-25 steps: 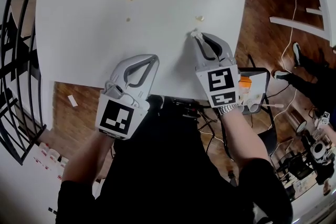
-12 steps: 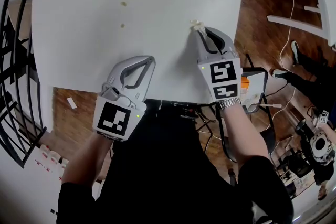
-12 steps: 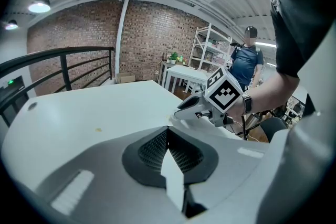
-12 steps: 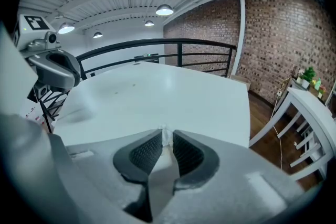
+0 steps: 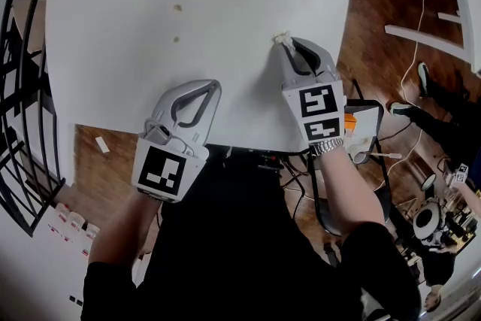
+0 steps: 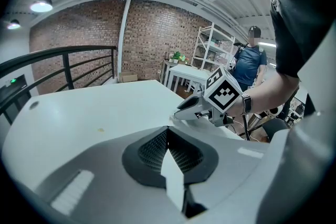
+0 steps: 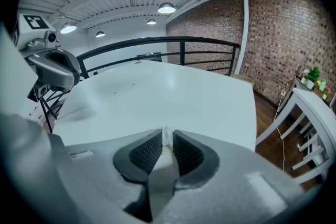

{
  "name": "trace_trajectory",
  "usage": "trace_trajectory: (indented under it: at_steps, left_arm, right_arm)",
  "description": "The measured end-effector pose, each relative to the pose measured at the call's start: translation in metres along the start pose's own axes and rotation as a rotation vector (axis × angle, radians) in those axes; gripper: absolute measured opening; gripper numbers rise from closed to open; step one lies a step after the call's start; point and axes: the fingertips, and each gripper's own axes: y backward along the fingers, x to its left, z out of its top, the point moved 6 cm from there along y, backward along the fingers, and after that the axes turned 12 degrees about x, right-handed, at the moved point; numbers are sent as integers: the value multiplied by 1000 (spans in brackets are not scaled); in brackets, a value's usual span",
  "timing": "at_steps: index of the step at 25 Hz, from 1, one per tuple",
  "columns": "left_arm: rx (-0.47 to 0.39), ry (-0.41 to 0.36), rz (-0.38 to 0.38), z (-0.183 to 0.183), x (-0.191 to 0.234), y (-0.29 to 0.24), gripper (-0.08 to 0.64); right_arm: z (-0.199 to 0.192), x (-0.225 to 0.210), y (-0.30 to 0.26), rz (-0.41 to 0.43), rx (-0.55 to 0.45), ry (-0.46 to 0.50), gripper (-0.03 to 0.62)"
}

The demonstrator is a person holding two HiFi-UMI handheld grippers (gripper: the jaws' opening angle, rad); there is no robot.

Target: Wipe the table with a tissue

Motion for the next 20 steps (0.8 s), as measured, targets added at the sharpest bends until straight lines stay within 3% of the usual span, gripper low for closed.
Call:
trace_trajectory:
  at_steps: [20]
  left_arm:
    - [9, 35, 46, -3, 6, 2, 17]
  right_arm:
    - [16, 4, -14, 37, -11, 47, 54]
